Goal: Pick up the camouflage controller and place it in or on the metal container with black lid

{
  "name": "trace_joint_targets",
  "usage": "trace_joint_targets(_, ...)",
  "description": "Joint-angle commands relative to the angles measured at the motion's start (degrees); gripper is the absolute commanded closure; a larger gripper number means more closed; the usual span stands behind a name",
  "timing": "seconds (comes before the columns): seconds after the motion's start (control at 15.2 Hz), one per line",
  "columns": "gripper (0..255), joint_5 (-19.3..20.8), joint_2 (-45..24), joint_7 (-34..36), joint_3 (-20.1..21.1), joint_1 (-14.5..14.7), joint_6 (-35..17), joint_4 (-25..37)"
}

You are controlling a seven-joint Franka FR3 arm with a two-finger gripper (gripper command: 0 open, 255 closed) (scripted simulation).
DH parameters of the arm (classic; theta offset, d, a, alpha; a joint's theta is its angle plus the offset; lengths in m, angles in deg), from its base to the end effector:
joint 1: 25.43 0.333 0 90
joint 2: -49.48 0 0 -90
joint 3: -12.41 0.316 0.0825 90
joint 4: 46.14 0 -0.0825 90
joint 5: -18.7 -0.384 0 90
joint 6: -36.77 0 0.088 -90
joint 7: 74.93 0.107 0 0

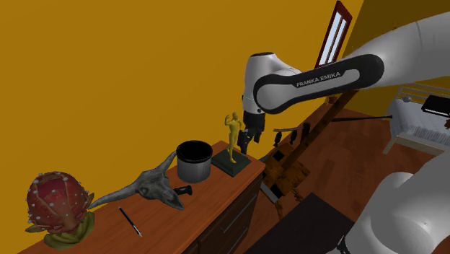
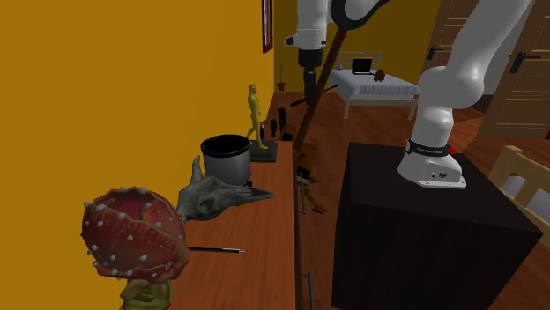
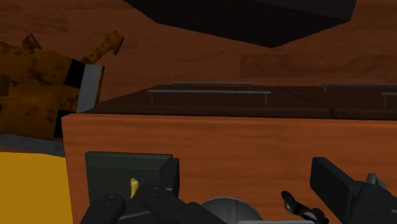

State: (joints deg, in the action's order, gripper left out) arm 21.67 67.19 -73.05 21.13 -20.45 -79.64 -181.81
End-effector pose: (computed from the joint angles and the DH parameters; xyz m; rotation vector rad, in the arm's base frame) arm 0.4334 0.1045 0.4412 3.0272 0.3378 -0.0282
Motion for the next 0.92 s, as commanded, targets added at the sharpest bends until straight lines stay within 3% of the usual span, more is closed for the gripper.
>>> trace_joint_targets(0.0, 0, 0.73, -3.68, 0.79, 0.98, 0.34, -2.7, 0.78)
trace_joint_targets(0.86, 0, 10.99, -32.02, 8.3, 4.55, 3.91, -13.44, 15.51)
